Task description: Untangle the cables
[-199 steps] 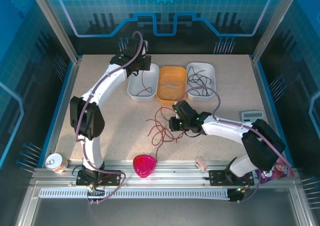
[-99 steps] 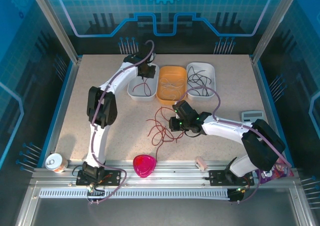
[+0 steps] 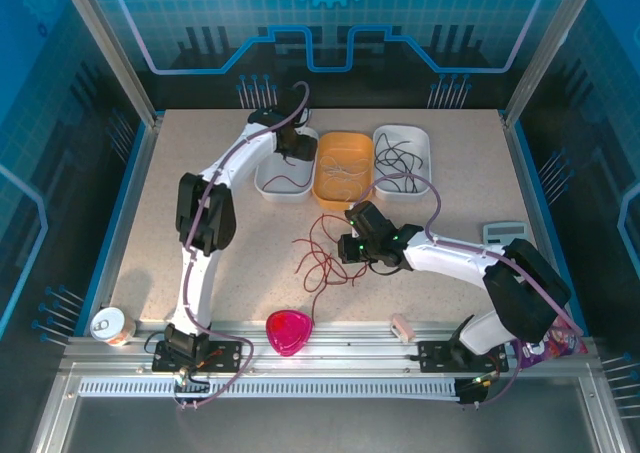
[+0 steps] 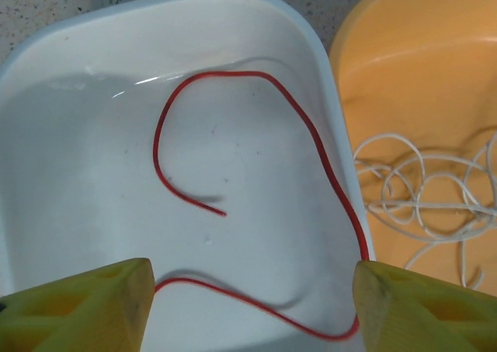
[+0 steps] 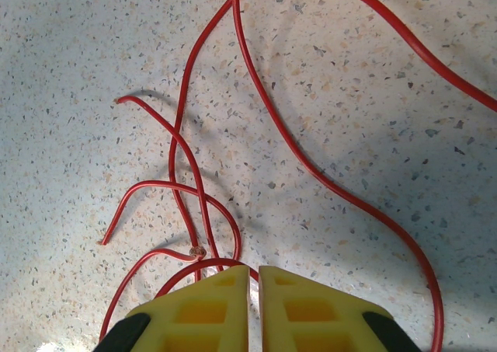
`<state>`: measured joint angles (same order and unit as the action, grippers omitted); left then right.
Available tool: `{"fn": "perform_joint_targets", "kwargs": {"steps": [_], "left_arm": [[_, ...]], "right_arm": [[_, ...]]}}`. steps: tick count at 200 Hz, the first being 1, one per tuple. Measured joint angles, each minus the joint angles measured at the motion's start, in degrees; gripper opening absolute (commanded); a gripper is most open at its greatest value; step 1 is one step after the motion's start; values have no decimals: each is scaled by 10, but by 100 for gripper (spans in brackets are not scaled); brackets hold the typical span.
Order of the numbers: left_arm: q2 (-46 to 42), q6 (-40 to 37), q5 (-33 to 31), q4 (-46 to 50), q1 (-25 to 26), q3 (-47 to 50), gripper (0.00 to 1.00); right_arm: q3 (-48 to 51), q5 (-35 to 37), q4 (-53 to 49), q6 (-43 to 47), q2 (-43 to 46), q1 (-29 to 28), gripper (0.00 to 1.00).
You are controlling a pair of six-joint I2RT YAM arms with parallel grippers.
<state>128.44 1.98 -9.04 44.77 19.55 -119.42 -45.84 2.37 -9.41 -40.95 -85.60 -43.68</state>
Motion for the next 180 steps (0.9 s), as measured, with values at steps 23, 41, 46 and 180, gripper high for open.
{"fn": "perform_joint_targets", "kwargs": {"steps": [23,41,46,180], "left_arm": [[-81,19,8,-4,1,73,81],[-162,36,12,-11,6,142,87],[-185,42,13,-16,9,164,88],[-435,192,60,-47,246,534,78]], "right_arm": [[0,2,0,0,0,0,16],[0,5,0,0,0,0,20],[0,5,-1,0,1,0,21],[-10,80,-68,8,131,94,100]]}}
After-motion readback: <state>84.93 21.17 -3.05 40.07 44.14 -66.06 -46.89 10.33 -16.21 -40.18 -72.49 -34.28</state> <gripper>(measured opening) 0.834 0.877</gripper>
